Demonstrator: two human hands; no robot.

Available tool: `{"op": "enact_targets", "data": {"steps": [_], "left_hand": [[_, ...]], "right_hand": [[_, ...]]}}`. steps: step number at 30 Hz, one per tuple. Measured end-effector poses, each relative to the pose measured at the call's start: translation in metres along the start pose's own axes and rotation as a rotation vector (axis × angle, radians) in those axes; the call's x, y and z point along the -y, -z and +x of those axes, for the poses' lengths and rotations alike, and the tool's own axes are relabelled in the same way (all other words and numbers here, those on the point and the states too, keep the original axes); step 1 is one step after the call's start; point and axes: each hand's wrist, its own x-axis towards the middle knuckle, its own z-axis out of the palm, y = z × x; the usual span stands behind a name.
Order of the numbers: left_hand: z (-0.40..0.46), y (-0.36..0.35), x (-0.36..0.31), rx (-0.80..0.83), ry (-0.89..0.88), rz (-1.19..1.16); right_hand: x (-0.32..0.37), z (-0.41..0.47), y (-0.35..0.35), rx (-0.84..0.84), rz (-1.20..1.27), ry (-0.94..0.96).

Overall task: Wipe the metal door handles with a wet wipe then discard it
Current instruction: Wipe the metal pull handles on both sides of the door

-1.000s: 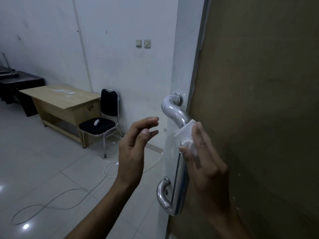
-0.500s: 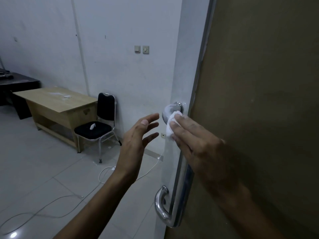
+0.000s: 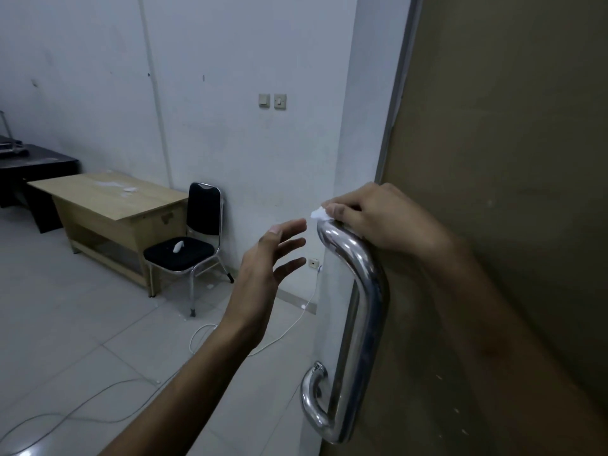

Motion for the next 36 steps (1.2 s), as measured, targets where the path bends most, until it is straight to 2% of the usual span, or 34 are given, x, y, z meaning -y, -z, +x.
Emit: {"op": "enact_targets", "data": {"steps": [3, 7, 16, 20, 23, 26, 28, 31, 34, 36], "left_hand": [[-0.001, 0.005, 0.000, -0.017, 0.009, -0.023], [-0.001, 0.013, 0.002, -0.015, 0.004, -0.019], [0.005, 0.019, -0.005, -0.027, -0.058, 0.085], [0.014, 0.010, -0.022, -0.033, -0.175, 0.249], [0.023, -0.001, -0.037, 0.029, -0.237, 0.330], [0.016, -0.012, -0.039, 0.154, -0.205, 0.423], [0.002, -0.017, -0.033, 0.219, -0.199, 0.450], [-0.016, -0.019, -0.024, 0.227, -0.208, 0.463], [-0.022, -0.020, -0.025, 0.231, -0.199, 0.477], [-0.022, -0.023, -0.027, 0.206, -0.194, 0.521]], "right_hand": [[-0.005, -0.014, -0.006, -0.083, 0.092, 0.095], [-0.005, -0.034, -0.010, -0.042, 0.169, 0.223], [-0.005, 0.008, 0.000, -0.025, -0.137, 0.070], [0.008, 0.008, 0.009, 0.058, -0.075, 0.075], [0.015, 0.000, 0.013, 0.107, -0.096, 0.154], [0.014, -0.015, 0.015, 0.043, -0.135, 0.229], [0.010, -0.027, 0.013, -0.005, -0.070, 0.261], [-0.001, -0.042, 0.008, -0.065, 0.113, 0.266], [-0.011, -0.050, 0.008, -0.012, 0.388, 0.218], [-0.016, -0.053, 0.006, -0.014, 0.461, 0.206]]}}
